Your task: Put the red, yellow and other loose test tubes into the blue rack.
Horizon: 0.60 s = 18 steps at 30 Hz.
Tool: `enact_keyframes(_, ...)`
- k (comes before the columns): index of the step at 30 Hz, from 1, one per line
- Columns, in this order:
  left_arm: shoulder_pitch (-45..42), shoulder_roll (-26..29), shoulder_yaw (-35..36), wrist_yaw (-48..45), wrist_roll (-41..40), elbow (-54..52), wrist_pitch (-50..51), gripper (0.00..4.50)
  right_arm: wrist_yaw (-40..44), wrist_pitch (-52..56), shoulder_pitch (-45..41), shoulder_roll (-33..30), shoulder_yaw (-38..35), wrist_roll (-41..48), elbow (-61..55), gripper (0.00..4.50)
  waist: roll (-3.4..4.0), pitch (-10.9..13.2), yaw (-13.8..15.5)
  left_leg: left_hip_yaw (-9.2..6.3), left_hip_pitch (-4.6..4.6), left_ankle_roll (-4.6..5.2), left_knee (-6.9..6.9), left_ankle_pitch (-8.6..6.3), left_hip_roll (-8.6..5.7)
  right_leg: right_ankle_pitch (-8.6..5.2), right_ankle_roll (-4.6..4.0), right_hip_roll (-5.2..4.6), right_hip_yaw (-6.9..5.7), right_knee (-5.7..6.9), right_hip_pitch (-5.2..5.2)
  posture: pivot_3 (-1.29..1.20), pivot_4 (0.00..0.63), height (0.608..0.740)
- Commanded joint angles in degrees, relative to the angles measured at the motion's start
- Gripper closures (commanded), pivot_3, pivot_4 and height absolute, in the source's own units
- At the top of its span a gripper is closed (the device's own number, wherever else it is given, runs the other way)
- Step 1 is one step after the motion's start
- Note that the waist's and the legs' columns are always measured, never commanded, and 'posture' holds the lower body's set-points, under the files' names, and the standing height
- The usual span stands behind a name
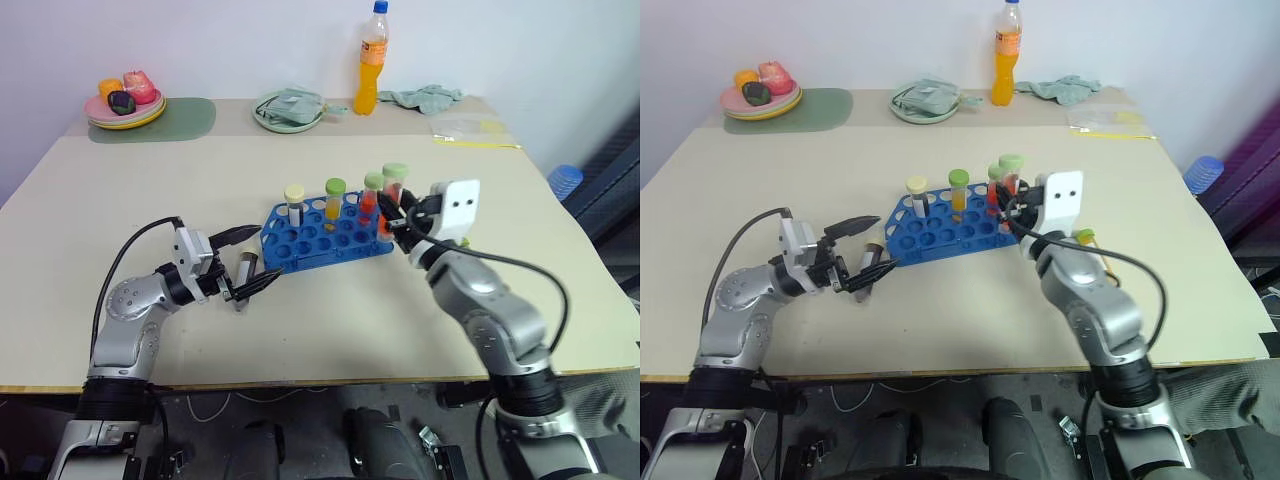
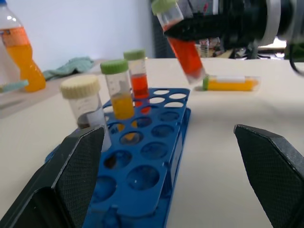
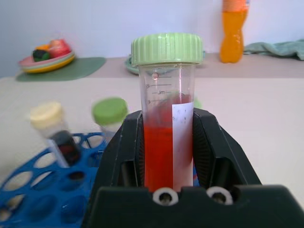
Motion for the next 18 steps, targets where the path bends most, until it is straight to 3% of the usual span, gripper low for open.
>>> enact_keyframes(1, -0.68, 1.45, 1.5, -0.07, -1.01, -2.57, 0.65, 0.0, 3.44, -12.58, -0.95, 4.08, -0.82, -5.8, 3.23, 3.34, 0.0, 0.0, 0.02, -0.01, 0.01, 0.0, 0.0, 0.0, 0.0, 0.05, 0.09, 0.0, 0.0, 0.02, 0.0, 0.0, 0.15, 0.74)
enact_keyframes(10, -1.47, 5.16, 2.46, -1.74, -2.25, -3.32, 3.27, 0.0, 6.1, -27.58, 0.49, 9.63, -3.17, -14.05, 14.96, 3.34, 0.02, 0.01, 0.03, -0.01, 0.05, -0.01, 0.0, 0.0, -0.02, 0.04, 0.06, -0.03, -0.01, 0.08, 0.02, 0.0, 0.15, 0.74)
enact_keyframes(18, -2.42, 5.77, 2.46, -2.72, -2.32, -2.91, 4.39, 0.0, 7.77, -32.44, 2.13, 10.32, -6.45, -16.2, 20.9, 3.34, 0.03, 0.02, 0.03, 0.01, 0.1, -0.01, 0.0, 0.01, -0.02, -0.01, -0.04, -0.02, 0.0, 0.13, 0.04, 0.0, 0.15, 0.74)
